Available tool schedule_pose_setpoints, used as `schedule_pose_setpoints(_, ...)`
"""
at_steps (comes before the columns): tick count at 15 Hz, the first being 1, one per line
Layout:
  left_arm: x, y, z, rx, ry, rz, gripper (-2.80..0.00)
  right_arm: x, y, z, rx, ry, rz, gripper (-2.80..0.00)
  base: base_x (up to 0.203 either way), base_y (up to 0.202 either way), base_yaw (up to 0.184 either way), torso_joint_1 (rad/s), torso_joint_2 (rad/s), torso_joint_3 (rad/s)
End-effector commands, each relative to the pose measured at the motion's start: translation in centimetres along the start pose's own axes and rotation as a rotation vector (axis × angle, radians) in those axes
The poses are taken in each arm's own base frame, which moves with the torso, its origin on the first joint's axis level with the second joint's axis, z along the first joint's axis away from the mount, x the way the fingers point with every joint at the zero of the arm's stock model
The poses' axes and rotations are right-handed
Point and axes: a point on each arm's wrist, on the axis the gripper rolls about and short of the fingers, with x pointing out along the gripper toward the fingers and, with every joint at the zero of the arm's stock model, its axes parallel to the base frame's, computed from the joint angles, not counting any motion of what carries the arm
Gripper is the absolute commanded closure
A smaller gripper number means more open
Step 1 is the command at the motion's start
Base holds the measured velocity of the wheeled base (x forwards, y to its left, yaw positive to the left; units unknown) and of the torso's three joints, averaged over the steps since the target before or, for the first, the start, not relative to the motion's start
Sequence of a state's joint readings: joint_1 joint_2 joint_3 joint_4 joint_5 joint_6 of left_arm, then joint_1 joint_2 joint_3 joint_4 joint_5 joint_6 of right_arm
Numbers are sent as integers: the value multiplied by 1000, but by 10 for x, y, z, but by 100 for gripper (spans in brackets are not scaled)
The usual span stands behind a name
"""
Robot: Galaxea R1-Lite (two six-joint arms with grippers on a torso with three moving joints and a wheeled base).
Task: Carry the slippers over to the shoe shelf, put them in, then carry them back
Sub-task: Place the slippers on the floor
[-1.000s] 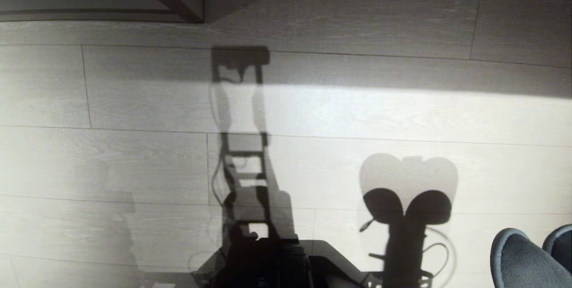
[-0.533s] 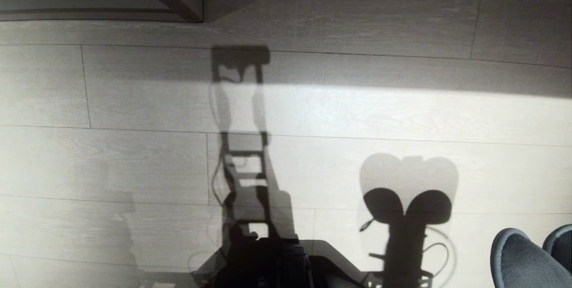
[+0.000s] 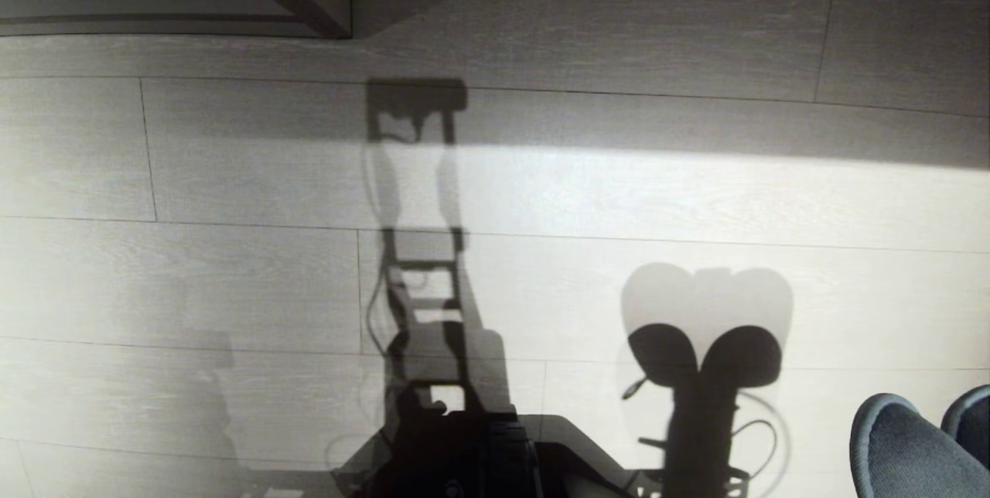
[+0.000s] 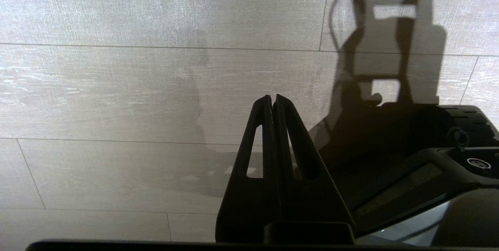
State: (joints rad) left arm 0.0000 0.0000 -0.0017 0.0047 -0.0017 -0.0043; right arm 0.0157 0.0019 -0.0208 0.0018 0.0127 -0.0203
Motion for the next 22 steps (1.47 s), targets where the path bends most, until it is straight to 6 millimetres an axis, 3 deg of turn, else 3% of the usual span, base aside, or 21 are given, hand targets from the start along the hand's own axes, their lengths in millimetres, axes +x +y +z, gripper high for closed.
schedule_pose_setpoints(1,0,0,0,0,0,0,0,-2,0,9,-7,-25,11,0,0,0,0,0,0,0)
schedule_pose_setpoints(4,0,0,0,0,0,0,0,-3,0,55,-5,-24,56,0,0,0,0,0,0,0)
schedule_pose_setpoints(6,0,0,0,0,0,0,0,6,0,76,-1,10,66,0,0,0,0,0,0,0)
schedule_pose_setpoints(9,0,0,0,0,0,0,0,47,-1,112,2,92,76,0,0,0,0,0,0,0)
schedule_pose_setpoints(12,0,0,0,0,0,0,0,94,-3,134,-5,82,31,0,0,0,0,0,0,0)
schedule_pose_setpoints(15,0,0,0,0,0,0,0,143,-6,141,-30,53,-31,0,0,0,0,0,0,0)
schedule_pose_setpoints(20,0,0,0,0,0,0,0,207,-8,138,-43,-4,-61,0,0,0,0,0,0,0)
schedule_pose_setpoints(22,0,0,0,0,0,0,0,242,-11,132,-38,-25,-72,0,0,0,0,0,0,0)
